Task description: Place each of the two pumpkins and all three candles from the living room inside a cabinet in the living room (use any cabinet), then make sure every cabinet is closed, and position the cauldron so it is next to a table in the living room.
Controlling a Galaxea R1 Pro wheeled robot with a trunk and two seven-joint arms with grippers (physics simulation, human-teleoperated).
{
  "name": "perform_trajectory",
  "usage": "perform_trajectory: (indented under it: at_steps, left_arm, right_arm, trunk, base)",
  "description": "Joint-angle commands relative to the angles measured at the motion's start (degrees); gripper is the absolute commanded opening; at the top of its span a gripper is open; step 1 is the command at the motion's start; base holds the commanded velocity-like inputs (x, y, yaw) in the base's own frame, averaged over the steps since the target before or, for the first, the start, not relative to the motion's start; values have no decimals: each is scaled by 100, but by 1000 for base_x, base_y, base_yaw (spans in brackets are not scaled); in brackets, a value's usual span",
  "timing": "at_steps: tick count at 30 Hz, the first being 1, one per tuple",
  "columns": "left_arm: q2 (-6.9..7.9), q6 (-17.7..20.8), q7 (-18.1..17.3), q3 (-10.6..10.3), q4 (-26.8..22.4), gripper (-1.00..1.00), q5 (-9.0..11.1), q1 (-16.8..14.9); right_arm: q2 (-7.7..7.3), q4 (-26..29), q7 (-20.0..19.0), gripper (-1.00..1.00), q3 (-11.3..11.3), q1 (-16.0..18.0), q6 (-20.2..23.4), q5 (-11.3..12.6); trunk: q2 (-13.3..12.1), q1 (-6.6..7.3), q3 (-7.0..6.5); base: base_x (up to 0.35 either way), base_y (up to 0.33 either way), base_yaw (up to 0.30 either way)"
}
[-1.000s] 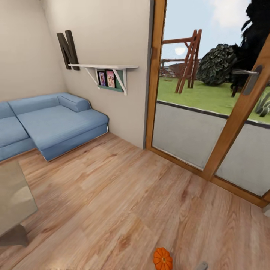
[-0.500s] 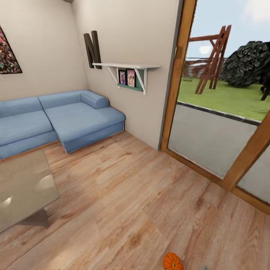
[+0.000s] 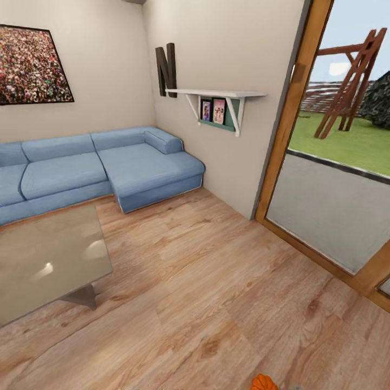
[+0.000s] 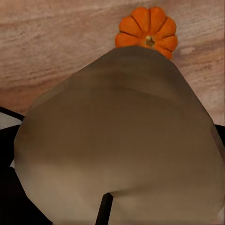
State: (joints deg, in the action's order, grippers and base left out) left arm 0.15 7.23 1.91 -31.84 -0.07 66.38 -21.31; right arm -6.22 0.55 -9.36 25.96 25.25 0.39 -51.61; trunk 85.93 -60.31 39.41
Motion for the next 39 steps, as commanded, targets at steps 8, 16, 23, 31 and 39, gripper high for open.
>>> perform_trajectory:
  at_steps: [8, 16, 23, 31, 39]
  left_arm:
    - [219, 24, 62, -65, 300, -100, -10, -4]
    - [395, 24, 64, -76, 324, -100, -19, -3]
    - [398, 24, 64, -77, 325, -100, -19, -4]
    - [398, 24, 64, -77, 325, -100, -19, -1]
    - [390, -105, 29, -55, 195, -100, -11, 90]
  right_arm:
    - [-10, 14, -22, -100, 49, -1, 5, -22]
    - [-9, 15, -22, -100, 49, 2, -4, -19]
    - [-17, 20, -22, -100, 49, 1, -4, -16]
    - [-12, 16, -22, -100, 49, 3, 4, -16]
    - [12, 15, 0, -100, 23, 74, -36, -21]
  trunk:
    - [2, 1, 28]
    - [2, 1, 49]
    - [2, 1, 63]
    - [2, 1, 67]
    - [2, 1, 67]
  base:
    - [0, 0, 297]
    - [0, 0, 297]
    - [0, 0, 297]
    - [0, 0, 297]
    - [0, 0, 149]
